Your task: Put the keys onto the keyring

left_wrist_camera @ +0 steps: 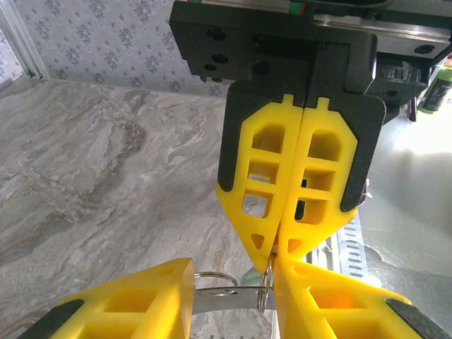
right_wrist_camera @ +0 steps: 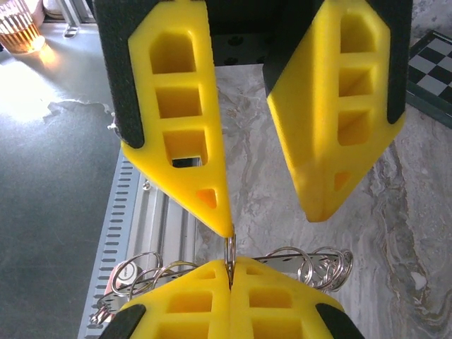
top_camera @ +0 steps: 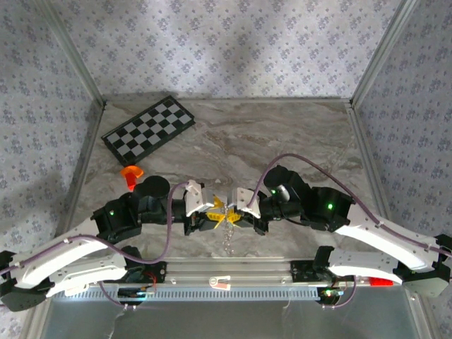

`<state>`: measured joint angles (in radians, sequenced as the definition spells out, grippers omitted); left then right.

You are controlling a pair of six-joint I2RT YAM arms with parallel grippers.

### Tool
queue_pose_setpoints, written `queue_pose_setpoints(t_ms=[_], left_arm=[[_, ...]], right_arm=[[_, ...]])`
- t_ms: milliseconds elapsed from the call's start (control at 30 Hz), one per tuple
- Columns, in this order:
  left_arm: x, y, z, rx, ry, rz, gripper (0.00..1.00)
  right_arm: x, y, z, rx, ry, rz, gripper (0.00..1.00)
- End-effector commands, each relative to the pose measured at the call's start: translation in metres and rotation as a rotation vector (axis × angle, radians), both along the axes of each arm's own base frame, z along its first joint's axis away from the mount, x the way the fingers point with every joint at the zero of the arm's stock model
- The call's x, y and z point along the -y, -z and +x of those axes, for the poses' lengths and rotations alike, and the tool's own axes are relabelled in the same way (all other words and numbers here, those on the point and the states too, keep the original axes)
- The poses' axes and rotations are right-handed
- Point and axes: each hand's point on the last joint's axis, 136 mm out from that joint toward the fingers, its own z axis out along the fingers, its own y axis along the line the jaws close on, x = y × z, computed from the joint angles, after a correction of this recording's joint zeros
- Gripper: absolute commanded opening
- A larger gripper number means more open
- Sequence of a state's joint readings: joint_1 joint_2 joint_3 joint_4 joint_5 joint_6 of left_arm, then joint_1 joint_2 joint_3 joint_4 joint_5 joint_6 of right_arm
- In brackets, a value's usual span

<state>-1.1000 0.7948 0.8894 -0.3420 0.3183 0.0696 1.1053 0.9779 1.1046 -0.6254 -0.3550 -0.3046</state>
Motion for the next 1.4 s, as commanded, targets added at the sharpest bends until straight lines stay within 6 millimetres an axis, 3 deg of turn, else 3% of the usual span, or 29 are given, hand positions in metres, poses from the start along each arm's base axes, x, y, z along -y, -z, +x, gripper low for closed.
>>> queue_pose_setpoints(t_ms=[0,500,667,1067,1267,1367], left_arm=[[0.002,-0.009,-0.002,0.005,0.011,-0.039,0.34],[0.001,0.001,0.001,-0.003,-0.009,-0.023,0.33],[0.001,-0.001,0.002,0.004,-0.01,-0.026,0.2],[0.003,-0.003,0.002,-0.002,-0.011,-0.043,0.0],[0.005,-0.007,-0.001,-0.015,0.002,-0.086,0.0],[0.005,-0.008,-0.001,-0.016,0.002,-0.105,0.0]], right_arm=[[0.0,-0.026,0.001,0.055,0.0,0.064,0.0],[-0.004,-0.035,0.004,0.078,0.01,0.113,0.0],[-0.006,-0.033,0.003,0.069,0.0,0.107,0.0],[-0.007,-0.027,-0.003,0.079,-0.029,0.095,0.0],[-0.006,-0.027,-0.005,0.101,-0.034,0.113,0.0],[-0.007,-0.027,-0.005,0.103,-0.03,0.126,0.08]])
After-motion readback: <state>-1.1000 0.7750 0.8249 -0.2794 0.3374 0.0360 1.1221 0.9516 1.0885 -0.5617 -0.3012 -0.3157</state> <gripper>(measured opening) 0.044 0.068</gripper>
